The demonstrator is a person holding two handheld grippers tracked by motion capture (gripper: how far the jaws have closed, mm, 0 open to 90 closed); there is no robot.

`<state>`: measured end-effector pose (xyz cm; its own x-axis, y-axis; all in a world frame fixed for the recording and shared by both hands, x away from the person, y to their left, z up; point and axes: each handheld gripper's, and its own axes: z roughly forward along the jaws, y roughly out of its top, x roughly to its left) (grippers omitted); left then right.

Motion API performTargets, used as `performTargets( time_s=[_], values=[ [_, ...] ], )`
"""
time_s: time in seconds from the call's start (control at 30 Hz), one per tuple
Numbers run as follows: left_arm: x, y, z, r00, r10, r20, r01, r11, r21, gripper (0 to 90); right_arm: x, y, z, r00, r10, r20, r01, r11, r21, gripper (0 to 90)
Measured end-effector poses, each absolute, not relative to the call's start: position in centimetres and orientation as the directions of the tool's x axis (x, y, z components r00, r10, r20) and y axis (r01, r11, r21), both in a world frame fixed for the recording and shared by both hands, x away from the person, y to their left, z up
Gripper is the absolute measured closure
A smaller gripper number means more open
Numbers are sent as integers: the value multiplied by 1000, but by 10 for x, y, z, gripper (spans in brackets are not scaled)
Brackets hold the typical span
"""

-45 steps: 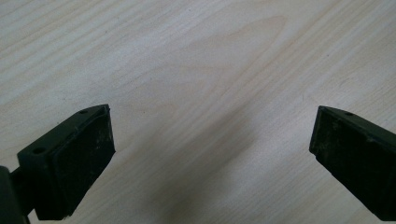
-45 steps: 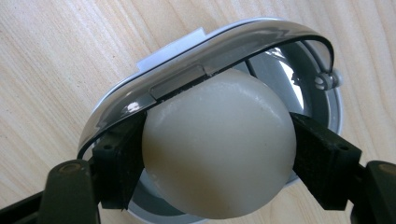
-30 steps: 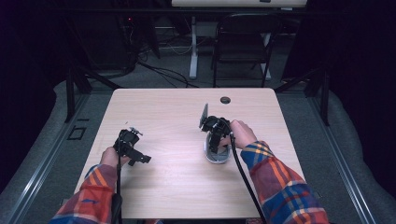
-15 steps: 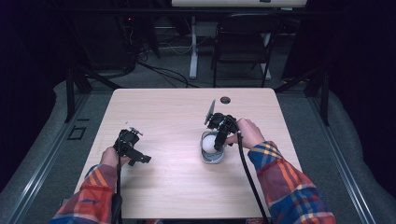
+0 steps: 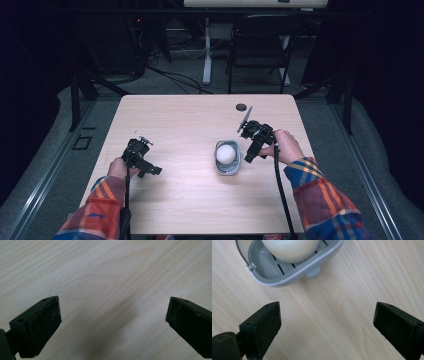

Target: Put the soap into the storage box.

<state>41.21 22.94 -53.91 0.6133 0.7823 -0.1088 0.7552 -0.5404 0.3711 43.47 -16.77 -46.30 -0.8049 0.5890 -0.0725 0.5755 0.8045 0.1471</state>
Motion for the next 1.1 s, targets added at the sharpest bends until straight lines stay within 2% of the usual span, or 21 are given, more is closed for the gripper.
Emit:
performTargets(
  time_s=[0.7,1.03,1.07,1.1],
  values=[
    [411,229,-538,619,779,-99,749,-547,373,0,404,-251,-477,-696,713,-83,688,696,207,36],
    [411,229,-538,620,779,-98,749,-550,370,0,389,-288,-506,-631,771,-87,747,634,200,16],
    [410,228,-538,619,779,-104,751,-547,370,0,389,-291,-508,-650,754,-97,738,656,159,17],
    [410,228,-538,620,778,-104,750,-548,371,0,386,-293,-517,-623,777,-91,755,628,190,17]
  ],
)
